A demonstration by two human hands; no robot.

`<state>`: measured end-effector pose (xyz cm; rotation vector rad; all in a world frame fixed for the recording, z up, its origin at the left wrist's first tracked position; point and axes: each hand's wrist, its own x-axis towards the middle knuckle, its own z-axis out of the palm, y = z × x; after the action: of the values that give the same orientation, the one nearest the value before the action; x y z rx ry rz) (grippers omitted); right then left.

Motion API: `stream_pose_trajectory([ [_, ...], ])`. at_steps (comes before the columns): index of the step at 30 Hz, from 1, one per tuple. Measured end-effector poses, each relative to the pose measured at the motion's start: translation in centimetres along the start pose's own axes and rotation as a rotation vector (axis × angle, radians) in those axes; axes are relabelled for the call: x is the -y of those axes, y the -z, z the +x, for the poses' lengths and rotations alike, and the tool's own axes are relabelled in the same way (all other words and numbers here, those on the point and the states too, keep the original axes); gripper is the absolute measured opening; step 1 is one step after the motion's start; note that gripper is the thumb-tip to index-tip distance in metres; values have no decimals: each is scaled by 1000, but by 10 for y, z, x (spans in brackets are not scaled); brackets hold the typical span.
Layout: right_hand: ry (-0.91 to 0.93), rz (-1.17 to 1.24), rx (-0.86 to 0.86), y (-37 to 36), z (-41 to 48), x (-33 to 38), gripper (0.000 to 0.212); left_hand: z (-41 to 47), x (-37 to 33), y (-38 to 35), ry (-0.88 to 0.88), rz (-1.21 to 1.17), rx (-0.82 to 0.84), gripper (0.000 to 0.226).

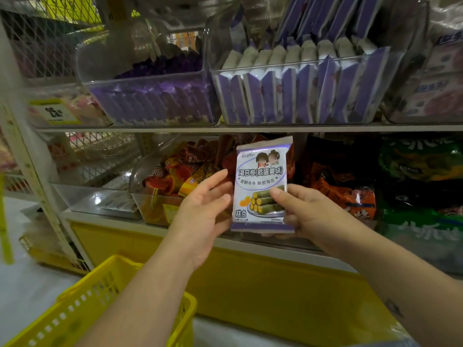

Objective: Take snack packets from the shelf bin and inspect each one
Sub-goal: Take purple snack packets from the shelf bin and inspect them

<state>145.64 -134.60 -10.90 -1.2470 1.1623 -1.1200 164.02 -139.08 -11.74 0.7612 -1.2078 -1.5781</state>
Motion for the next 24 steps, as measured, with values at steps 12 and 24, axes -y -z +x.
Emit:
stream_pose_trajectory([
  [12,26,1,-10,-12,2,-5,41,-10,7,-21,110,-126,186,37],
  [24,-13,333,294,-7,-3,-6,50,-13,-11,0,52,157,286,36],
])
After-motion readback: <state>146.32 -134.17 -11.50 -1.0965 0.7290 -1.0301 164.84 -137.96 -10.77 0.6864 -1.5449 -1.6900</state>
